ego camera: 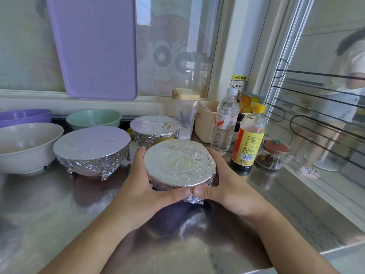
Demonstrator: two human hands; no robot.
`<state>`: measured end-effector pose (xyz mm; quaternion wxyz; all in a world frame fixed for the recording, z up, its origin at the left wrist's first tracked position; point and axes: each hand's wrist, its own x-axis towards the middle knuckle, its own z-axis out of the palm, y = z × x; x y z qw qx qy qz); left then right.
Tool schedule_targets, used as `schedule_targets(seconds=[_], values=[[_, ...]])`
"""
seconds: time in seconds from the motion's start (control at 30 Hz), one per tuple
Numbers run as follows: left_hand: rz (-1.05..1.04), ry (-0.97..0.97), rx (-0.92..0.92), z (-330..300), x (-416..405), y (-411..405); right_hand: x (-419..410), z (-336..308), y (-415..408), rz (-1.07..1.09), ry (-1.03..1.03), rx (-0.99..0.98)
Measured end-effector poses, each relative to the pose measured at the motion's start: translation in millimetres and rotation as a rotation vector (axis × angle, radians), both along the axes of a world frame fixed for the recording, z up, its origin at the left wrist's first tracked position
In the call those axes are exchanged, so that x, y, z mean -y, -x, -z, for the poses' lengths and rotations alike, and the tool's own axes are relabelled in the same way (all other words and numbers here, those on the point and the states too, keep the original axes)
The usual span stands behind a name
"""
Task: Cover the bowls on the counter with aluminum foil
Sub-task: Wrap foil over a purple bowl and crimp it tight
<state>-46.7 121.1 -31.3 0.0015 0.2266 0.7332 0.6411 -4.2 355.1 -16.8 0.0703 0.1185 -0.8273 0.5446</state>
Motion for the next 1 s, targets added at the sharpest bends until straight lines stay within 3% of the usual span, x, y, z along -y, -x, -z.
schedule_targets(seconds=[0.4, 1.0], values=[[0.001, -0.005, -0.006, 3.8, 1.9, 3.0, -2.3, 9.0, 3.7, 0.007, -0.189, 0.015], [-0.039, 0.012, -0.037, 3.8, 0.4, 1.2, 6.0, 16.5, 8.7, 0.217, -0.415, -0.101]])
